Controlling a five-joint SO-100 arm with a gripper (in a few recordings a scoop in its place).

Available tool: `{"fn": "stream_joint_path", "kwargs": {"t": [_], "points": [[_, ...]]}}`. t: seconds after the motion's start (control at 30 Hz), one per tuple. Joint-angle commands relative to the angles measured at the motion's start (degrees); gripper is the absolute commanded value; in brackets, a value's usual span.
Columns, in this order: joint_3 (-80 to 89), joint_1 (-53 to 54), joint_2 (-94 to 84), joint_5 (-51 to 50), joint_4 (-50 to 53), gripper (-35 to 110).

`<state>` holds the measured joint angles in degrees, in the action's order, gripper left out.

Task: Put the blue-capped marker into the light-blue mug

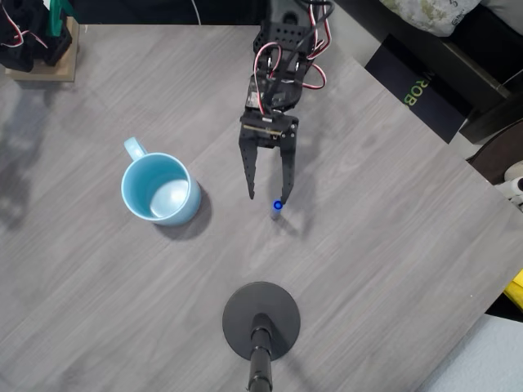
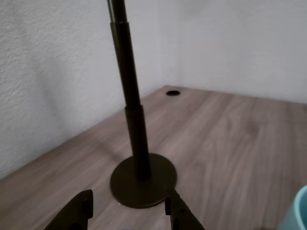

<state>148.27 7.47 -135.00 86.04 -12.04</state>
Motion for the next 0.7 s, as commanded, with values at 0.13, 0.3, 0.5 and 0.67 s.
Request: {"fn": "stream_joint_path", "kwargs": {"t": [0.13,0.3,0.5,0.67], "points": [[2.64,-3.69,-0.35,-0.44,-2.64,23],[2.99,-3.6,2.55,-0.79,-5.36,23],[2.29,-2.37,8.79,-0.79,-10.28,23],[2.29,-2.37,11.87,-0.79,-12.57,23]]}}
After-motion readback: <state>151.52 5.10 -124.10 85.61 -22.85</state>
